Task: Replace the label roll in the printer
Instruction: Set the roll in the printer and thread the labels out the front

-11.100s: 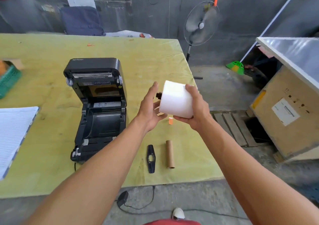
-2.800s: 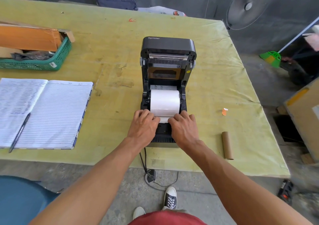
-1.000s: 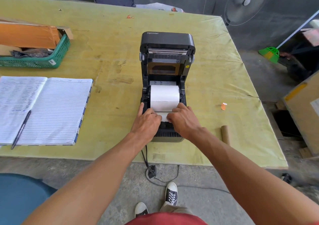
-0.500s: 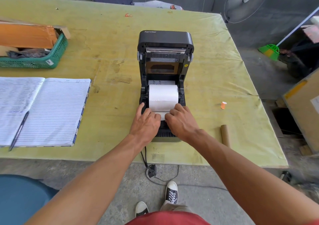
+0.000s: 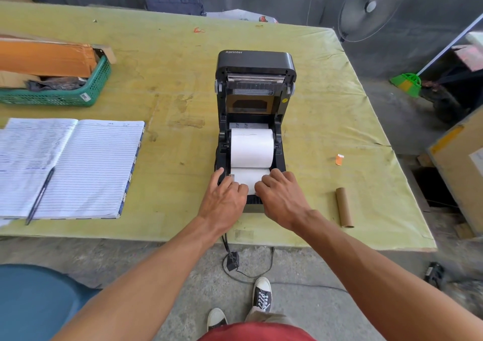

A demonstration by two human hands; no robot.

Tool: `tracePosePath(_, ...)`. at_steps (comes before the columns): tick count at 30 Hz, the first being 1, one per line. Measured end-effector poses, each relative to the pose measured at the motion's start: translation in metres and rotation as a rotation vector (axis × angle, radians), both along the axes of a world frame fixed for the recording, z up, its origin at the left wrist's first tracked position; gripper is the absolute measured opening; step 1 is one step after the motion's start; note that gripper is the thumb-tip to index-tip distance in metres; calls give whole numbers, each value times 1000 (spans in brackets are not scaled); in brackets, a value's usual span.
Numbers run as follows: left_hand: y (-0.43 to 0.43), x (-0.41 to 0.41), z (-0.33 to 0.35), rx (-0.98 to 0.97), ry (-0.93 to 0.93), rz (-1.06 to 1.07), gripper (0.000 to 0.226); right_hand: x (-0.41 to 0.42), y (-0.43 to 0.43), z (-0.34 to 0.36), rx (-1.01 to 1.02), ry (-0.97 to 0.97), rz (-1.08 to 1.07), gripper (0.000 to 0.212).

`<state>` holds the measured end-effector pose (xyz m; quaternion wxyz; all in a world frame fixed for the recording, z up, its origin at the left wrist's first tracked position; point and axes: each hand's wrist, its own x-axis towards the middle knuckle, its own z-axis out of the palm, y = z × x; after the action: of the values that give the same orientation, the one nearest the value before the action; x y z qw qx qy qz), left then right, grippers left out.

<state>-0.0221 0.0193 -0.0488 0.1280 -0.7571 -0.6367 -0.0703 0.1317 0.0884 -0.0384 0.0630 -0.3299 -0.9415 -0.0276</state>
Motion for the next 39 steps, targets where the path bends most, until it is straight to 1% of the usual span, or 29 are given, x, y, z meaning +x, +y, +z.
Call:
tracePosePath(5,-6,-1,3,27,-38,-7,18,1,-10,-4,7,23,-24,17)
tracePosePath(8,-10,-4,1,50,-40,-31,23,1,-16,-5,7,24,-14,17)
tracePosePath(11,-18,-6,-3,27,-48,-81,28,6,-21,-8,-1,46,3,20)
tracePosePath(13,-21,-5,-8,-4,-91,-104,32,11,-23,-10,-8,63,24,18)
tracePosePath(14,-23,-5,-12,-14,-128,-115,29,13,-24,-12,-12,74,33,17)
tracePosePath(16,-26,-8,-20,-41,-202,-121,15,15,-23,-13,-17,92,44,13)
tracePosePath(19,-26,-18,-29,-29,-174,-102,40,16,-24,-15,-29,73,45,2)
tracePosePath(20,-26,-21,-31,-2,-156,-114,41,16,-24,-15,-37,62,40,2)
tracePosePath(22,-23,-25,-33,44,-129,-139,38,17,-25,-16,-60,34,31,12)
tracePosePath(25,-19,-29,-34,23,-143,-125,44,15,-24,-18,-78,-20,12,40)
tracePosePath(29,-10,-24,-27,-80,-145,-72,47,8,-19,-18,-39,-34,2,51)
tracePosePath(33,-3,-17,-20,-127,-154,-40,47,5,-12,-16,-13,29,-15,42)
tracePosePath(37,-1,-19,-20,-116,-130,-29,43,3,-6,-14,-24,43,0,22)
tracePosePath(39,-3,-21,-20,-66,-141,-56,36,1,-6,-11,-54,58,2,26)
